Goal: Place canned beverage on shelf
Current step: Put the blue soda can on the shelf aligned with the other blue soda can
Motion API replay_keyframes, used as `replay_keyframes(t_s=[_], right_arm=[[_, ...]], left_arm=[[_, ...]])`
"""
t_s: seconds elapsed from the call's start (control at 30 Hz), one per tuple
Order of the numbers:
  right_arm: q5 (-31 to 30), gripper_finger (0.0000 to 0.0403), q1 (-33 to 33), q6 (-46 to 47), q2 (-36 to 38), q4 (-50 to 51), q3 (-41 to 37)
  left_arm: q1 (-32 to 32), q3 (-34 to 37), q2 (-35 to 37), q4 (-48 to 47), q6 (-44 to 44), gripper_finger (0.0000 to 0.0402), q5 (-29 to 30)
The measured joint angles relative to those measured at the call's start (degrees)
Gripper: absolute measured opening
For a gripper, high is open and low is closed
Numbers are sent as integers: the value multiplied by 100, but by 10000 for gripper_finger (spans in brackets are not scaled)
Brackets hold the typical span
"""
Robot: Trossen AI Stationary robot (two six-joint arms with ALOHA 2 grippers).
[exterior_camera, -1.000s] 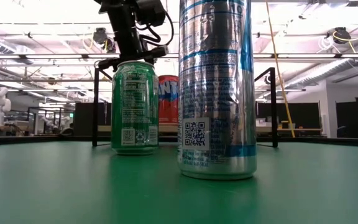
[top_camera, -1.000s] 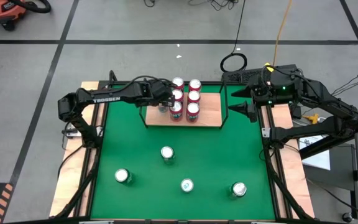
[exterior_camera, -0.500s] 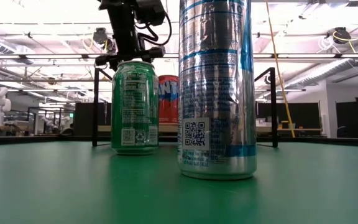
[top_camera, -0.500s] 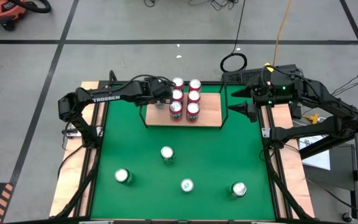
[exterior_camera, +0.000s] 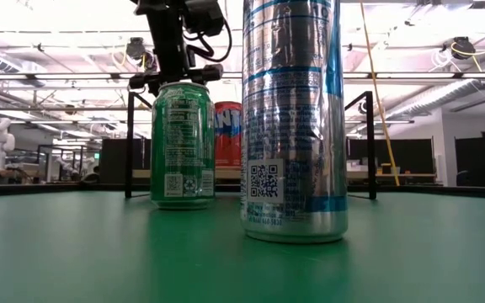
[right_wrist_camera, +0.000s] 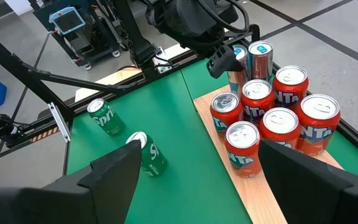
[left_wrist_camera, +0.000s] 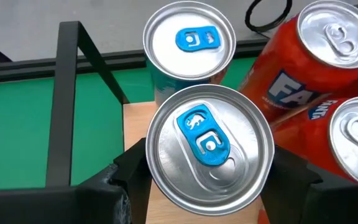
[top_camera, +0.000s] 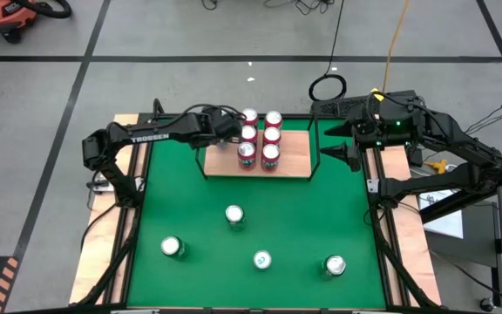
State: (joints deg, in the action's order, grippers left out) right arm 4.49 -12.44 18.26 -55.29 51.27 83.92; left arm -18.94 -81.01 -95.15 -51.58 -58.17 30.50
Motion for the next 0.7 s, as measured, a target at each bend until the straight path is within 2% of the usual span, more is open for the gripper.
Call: replay_keyframes(t_s=[0.3,0.4,0.5,0.7], right_arm=[[0,315,-1,10,0,0,0],[0,315,1,33,0,0,0],[0,315,1,35,-1,0,0],[0,315,1,50,0,2,0]], left_arm=[[65,-8,-255,40,-6,219,-39],[97,-17,-275,-3,-244,224,6],[120,-15,-278,-23,-409,244,43],[136,-7,-295,-65,-452,307,-5]])
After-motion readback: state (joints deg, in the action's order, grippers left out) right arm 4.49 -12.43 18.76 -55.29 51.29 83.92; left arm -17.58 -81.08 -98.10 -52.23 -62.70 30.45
